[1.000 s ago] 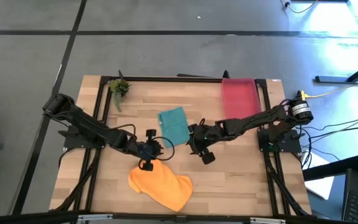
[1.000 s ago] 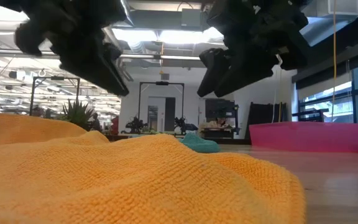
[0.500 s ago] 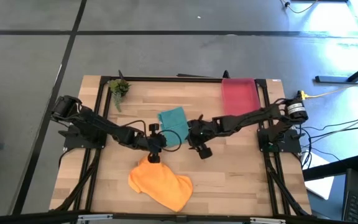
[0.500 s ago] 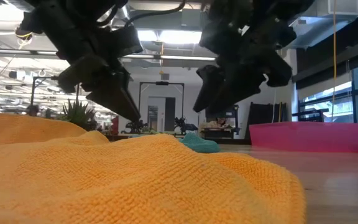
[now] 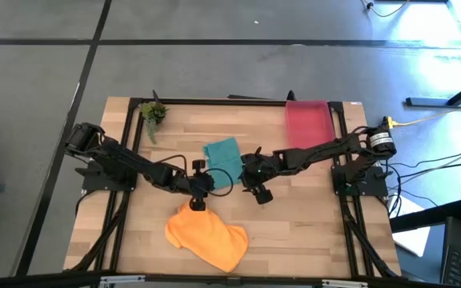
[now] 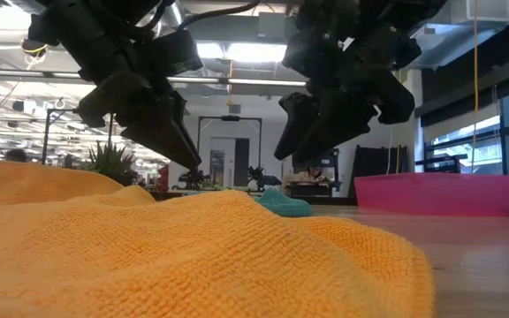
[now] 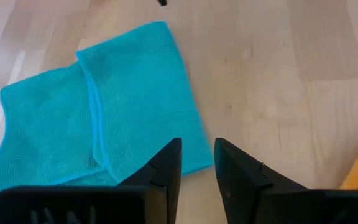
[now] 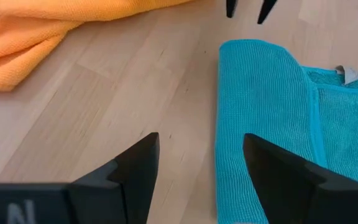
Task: Roll microfiber towels into tight, uniform cylinder then place into a basket
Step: Roll the blue microfiber cloth on the table
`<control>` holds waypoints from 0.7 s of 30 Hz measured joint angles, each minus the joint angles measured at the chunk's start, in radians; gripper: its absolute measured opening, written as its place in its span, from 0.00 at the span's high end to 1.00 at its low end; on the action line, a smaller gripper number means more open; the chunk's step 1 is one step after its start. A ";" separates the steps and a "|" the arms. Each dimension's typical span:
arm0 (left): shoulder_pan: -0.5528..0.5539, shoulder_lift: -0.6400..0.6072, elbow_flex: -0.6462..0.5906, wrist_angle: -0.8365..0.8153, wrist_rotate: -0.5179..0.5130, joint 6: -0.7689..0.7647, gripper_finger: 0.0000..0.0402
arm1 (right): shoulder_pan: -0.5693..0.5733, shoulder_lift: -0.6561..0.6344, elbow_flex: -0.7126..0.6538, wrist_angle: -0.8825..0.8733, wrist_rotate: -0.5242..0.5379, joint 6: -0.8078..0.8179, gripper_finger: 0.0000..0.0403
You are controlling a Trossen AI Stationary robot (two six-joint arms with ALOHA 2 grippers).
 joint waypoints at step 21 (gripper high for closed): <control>0.009 0.110 0.001 0.084 -0.001 0.178 0.72 | -0.023 0.100 0.000 0.074 0.086 -0.055 0.42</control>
